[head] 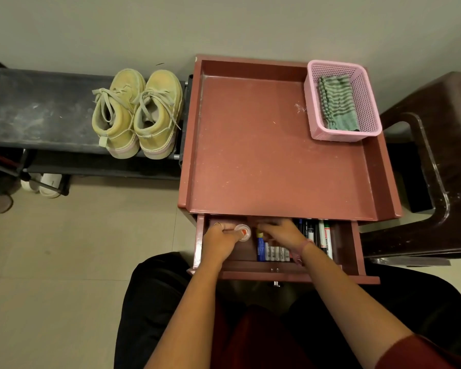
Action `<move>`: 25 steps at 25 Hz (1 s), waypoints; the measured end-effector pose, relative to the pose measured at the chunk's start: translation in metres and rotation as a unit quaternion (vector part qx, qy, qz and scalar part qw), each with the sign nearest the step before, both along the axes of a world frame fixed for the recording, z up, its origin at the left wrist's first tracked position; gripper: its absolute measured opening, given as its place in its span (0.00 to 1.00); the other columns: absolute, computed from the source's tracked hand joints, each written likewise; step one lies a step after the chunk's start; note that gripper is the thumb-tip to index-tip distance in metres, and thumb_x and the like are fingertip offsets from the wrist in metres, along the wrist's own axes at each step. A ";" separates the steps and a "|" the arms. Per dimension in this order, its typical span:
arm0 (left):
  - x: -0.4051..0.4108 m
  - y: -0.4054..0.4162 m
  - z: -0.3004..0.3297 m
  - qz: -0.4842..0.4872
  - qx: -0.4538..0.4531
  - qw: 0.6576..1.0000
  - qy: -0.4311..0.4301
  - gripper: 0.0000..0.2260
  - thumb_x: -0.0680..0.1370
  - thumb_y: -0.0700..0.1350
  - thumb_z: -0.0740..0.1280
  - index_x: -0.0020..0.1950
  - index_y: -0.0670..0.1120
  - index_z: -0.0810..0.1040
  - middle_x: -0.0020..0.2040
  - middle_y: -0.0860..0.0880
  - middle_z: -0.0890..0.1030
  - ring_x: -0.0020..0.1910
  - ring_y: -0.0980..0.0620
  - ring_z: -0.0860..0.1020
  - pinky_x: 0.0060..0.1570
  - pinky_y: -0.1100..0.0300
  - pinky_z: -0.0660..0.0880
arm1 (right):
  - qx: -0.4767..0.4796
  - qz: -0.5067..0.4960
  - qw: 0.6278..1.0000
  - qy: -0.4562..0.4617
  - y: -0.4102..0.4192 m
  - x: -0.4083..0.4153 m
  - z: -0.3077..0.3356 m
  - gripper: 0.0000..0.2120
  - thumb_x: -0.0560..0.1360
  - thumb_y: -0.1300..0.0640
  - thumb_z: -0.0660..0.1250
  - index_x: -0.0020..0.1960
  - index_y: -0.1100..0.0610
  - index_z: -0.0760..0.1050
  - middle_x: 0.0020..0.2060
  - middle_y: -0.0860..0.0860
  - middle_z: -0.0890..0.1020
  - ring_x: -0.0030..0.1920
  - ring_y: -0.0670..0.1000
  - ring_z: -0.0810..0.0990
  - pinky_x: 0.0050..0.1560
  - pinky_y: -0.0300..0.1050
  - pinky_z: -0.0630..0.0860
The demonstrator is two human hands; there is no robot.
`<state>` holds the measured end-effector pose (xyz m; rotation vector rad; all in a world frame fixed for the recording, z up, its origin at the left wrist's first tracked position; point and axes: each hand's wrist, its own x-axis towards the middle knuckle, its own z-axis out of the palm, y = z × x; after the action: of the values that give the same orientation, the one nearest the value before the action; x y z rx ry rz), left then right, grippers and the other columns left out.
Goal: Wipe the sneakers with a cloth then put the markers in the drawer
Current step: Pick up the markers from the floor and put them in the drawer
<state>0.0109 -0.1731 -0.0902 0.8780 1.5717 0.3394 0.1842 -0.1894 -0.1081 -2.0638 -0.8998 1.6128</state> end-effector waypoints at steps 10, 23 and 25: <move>-0.001 -0.004 0.010 -0.053 -0.003 0.996 -0.069 0.16 0.74 0.39 0.73 0.60 0.42 0.78 0.50 0.50 0.83 0.51 0.54 0.81 0.57 0.58 0.77 | 0.000 -0.024 0.982 0.185 -0.018 -0.005 0.026 0.14 0.74 0.56 0.70 0.59 0.56 0.79 0.50 0.55 0.84 0.46 0.49 0.82 0.46 0.40 0.78; -0.020 0.011 0.015 0.084 0.001 0.995 -0.044 0.05 0.78 0.41 0.67 0.53 0.46 0.79 0.47 0.50 0.81 0.51 0.50 0.81 0.58 0.53 0.77 | -0.015 -0.050 0.986 0.160 -0.028 -0.011 -0.016 0.13 0.71 0.64 0.72 0.55 0.63 0.77 0.52 0.57 0.82 0.52 0.53 0.82 0.48 0.40 0.80; -0.021 0.013 0.017 0.089 -0.001 0.995 -0.047 0.04 0.78 0.41 0.67 0.51 0.48 0.79 0.45 0.51 0.81 0.51 0.50 0.81 0.59 0.52 0.77 | -0.015 -0.040 0.989 0.142 -0.025 -0.009 -0.024 0.10 0.73 0.61 0.71 0.52 0.63 0.79 0.52 0.57 0.83 0.55 0.54 0.81 0.54 0.43 0.79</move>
<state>-0.0098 -0.1605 -0.0736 0.7116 1.5649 0.4996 0.1752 -0.2142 -0.1326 -1.8022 -0.6886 1.8261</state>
